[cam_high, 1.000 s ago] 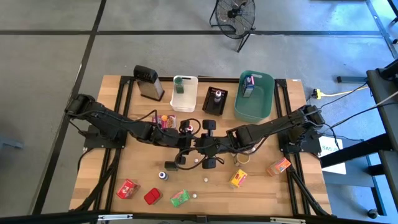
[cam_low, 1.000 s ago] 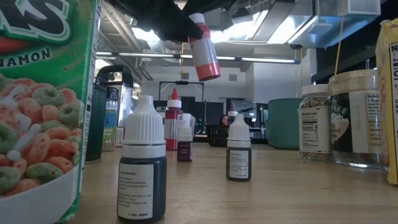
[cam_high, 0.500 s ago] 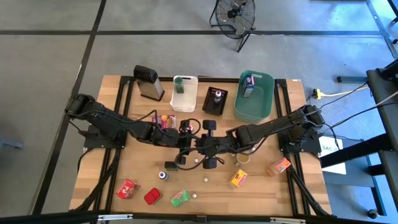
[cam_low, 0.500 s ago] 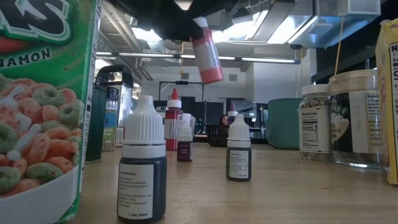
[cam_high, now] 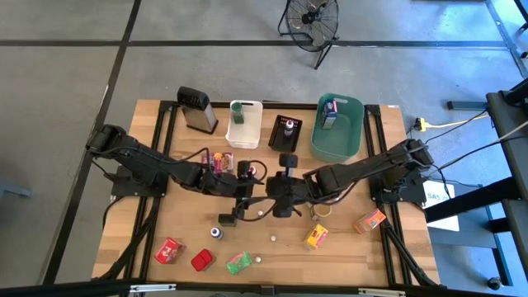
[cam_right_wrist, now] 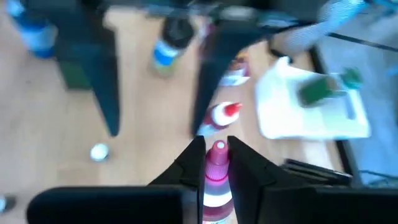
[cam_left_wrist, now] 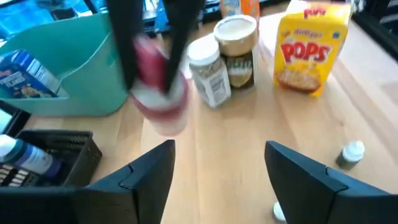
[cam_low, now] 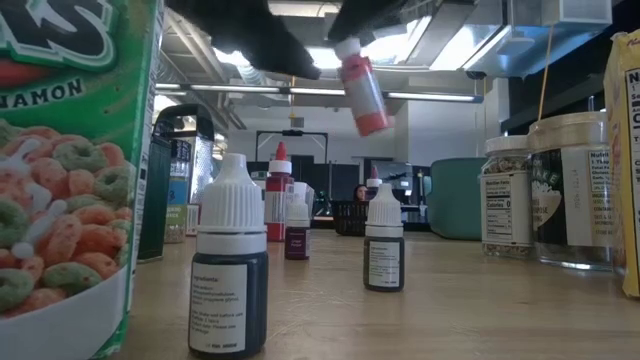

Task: Pick & Place Kitchen Items
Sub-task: Put the large pink food coloring bottle into the black bin

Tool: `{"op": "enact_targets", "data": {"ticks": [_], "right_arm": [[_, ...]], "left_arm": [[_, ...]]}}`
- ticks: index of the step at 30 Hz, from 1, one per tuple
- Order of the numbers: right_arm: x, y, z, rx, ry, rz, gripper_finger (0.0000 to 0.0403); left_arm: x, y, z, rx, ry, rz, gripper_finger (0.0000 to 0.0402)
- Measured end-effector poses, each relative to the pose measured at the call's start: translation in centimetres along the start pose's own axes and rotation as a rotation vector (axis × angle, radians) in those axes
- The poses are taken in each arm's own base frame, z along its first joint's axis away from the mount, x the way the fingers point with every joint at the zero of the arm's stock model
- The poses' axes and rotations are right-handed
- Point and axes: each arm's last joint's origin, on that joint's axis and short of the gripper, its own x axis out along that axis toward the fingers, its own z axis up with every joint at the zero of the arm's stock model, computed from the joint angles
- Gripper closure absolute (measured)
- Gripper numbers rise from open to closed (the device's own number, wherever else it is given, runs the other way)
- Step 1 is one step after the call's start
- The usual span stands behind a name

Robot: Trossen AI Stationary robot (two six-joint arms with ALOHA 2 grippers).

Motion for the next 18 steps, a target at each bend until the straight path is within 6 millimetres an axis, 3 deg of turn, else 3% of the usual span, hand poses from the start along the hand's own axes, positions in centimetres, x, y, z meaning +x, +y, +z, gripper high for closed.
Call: {"op": "enact_targets", "data": {"ticks": [11, 18], "right_arm": [[-5.0, -2.8, 1.1, 0.002, 0.018, -0.306, 0.0355], [-4.3, -6.7, 1.8, -0.061, 0.045, -0.427, 0.0359]], "left_arm": [[0.0, 0.1, -0.8, 0.0, 0.08, 0.05, 0.0159], [0.0, 0.1, -1.0, -0.001, 0.103, 0.048, 0.0158]]}}
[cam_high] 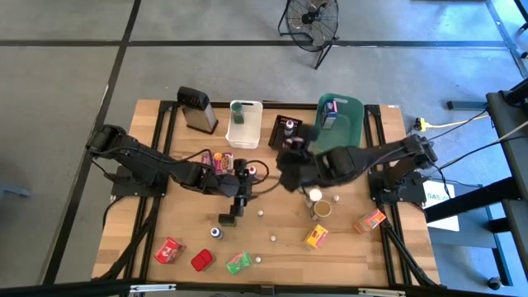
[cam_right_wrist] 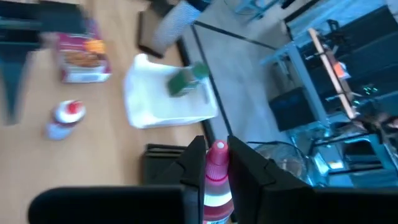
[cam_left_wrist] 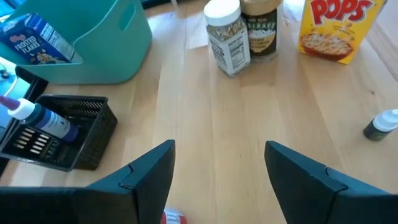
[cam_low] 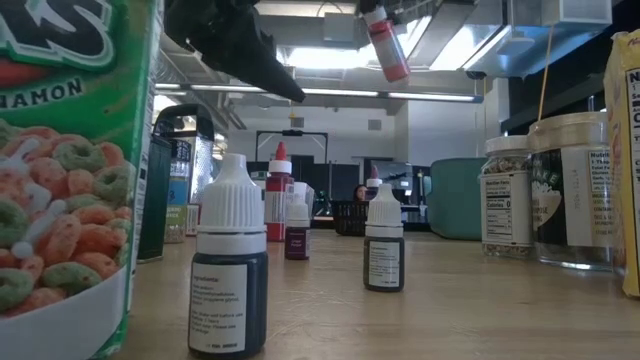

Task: Pick & Place Kitchen Items
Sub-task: Put the large pink food coloring bottle into the black bin

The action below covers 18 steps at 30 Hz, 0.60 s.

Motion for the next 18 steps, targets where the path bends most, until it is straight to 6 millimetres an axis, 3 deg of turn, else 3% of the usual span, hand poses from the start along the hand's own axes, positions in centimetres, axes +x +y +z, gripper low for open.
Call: {"op": "enact_targets", "data": {"ticks": [7, 12, 18], "right_arm": [[1.5, -5.8, -0.9, 0.072, 0.051, 0.002, 0.0359], [-0.1, -10.0, -2.3, 0.175, 0.042, 0.052, 0.0359], [-2.7, -13.5, -3.4, 0.331, -0.054, 0.181, 0.0359]], "left_arm": [[0.0, 0.0, -0.1, 0.004, 0.012, -0.001, 0.0158], [0.0, 0.0, -0.1, 0.004, 0.011, 0.0, 0.0159], [0.0, 0.1, 0.0, -0.002, -0.001, 0.007, 0.0158]]}}
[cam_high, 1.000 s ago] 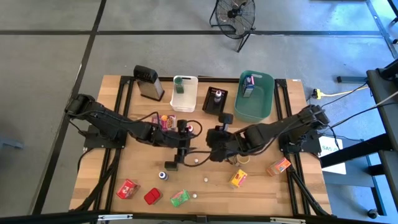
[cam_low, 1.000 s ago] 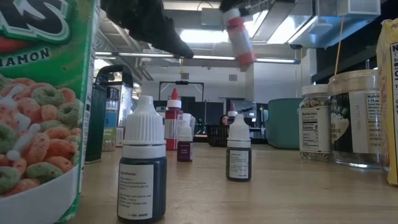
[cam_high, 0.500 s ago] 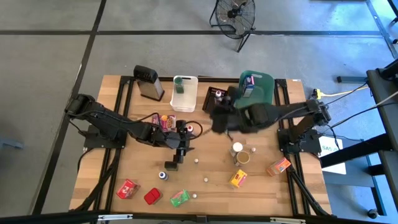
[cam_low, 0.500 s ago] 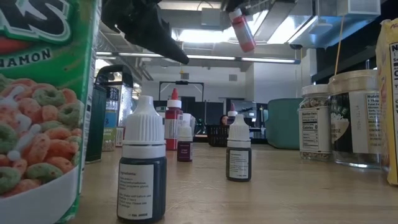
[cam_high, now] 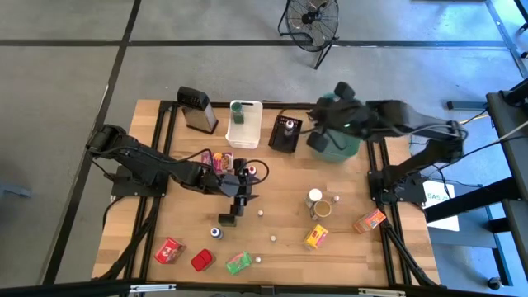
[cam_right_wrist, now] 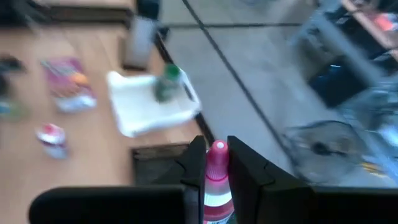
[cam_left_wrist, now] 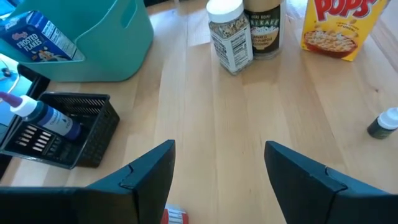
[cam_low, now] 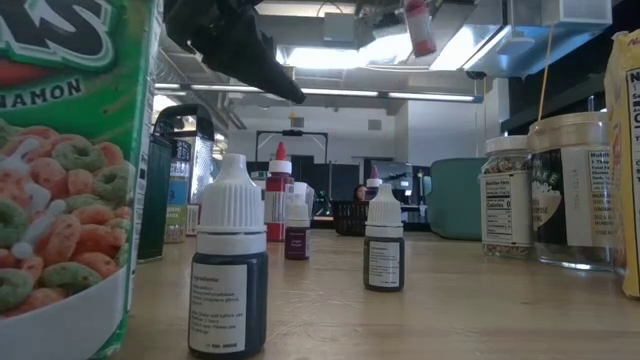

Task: Pick & Place Kitchen Items
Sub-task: Put the large pink food coloring bottle into the black bin

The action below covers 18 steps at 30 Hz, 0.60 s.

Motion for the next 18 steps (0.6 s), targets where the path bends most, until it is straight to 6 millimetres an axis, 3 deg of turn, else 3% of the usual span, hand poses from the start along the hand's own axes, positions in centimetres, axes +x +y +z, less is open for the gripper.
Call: {"op": "enact_targets", "data": {"ticks": [7, 18], "right_arm": [[-0.4, -0.8, 0.4, 0.114, -0.07, 0.195, 0.0359], [4.6, 1.3, -0.8, 0.003, -0.146, 0.214, 0.0359]], "left_arm": [[0.0, 0.0, 0.3, -0.013, -0.033, 0.001, 0.016], [0.0, -0.1, 0.3, -0.011, -0.033, -0.03, 0.016]]}}
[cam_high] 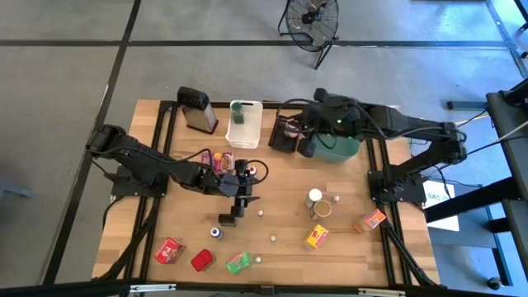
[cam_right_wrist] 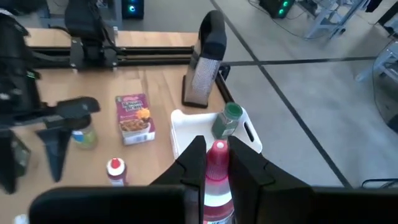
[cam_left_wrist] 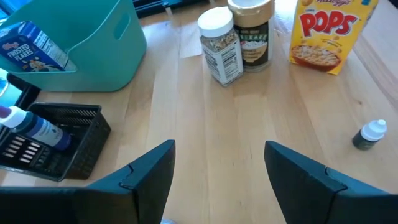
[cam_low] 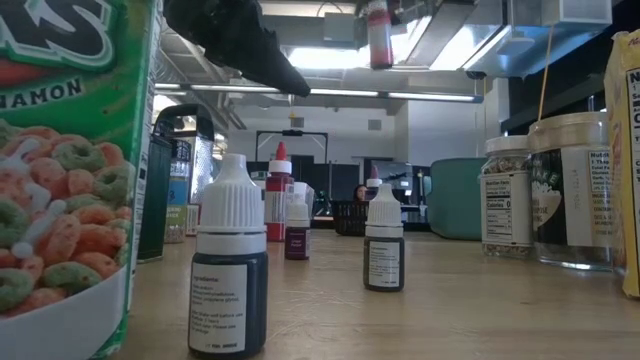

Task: Pick & Place Kitchen Items
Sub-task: Put the large pink food coloring bottle into the black bin

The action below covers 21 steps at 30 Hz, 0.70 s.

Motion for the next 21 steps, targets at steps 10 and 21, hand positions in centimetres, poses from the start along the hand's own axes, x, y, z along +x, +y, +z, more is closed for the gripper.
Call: {"op": "enact_targets", "data": {"ticks": [10, 21], "right_arm": [[5.8, -0.6, -5.1, 0.029, -0.038, 0.089, 0.0359], [8.2, -1.8, -8.4, 0.072, -0.095, 0.126, 0.0359]], "left_arm": [[-0.6, 0.2, 0.3, -0.018, -0.014, -0.004, 0.016], [-0.9, 0.1, 0.2, -0.024, 0.0, -0.013, 0.016]]}}
